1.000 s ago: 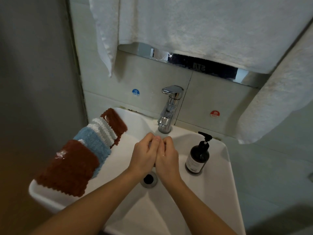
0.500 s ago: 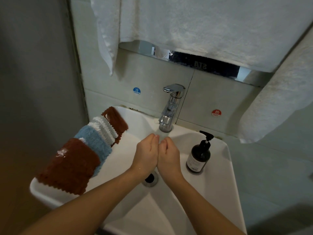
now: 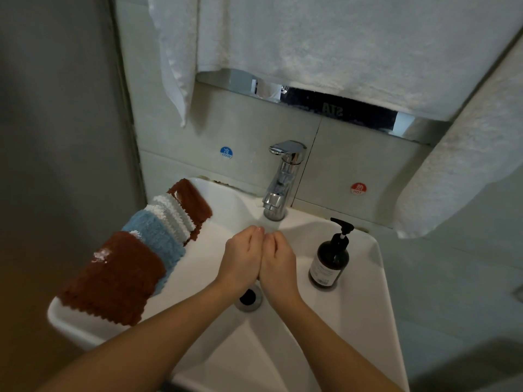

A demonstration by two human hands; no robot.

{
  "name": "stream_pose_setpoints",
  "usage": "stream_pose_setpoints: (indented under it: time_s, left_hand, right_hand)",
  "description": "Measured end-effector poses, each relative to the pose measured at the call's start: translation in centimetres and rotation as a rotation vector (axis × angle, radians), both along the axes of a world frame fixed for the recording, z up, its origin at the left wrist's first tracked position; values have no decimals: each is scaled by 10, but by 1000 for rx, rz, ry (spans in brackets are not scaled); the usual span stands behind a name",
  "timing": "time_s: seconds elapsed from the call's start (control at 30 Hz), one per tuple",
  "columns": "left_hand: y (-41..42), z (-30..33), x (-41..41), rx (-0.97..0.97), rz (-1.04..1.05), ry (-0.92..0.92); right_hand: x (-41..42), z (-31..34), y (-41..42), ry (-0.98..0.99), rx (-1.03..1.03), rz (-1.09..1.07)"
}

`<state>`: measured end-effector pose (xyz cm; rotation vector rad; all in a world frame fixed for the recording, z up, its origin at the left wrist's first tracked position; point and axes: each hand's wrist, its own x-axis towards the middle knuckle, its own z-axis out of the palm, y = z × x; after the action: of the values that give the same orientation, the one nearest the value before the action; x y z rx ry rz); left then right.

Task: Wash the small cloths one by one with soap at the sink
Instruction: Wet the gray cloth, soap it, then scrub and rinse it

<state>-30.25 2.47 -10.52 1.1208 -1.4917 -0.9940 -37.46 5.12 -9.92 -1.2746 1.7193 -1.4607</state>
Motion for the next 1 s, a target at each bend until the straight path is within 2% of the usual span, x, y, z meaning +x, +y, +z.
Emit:
stream_pose_setpoints:
  time_s: [0.2,0.33,0.47,0.7,0.83,0.9,1.0]
  left_hand:
    - [1,1,-1,85,-9,44]
    - [-1,2,1,187,-32,0]
    - [-8,7,14,223,-108,-191]
    - [-20,35,43,351,-272,-265]
    - [-27,53,58,350,-314,-208]
    - [-34,59,69,370,-327,-197]
    - [-40,65,85,345,-365,-224]
  right_hand:
    - [-3,0,-6,42,93,-10]
    - [-6,-6,-6,-88,212,36]
    - [-19,-3,-4,-163,318,107]
    - [-43,23,4,-118,298,311]
    - [-51,42,7,-179,283,313]
    - [-55,52,6,-134,272,286]
    - [-62,64,6,48,276,271]
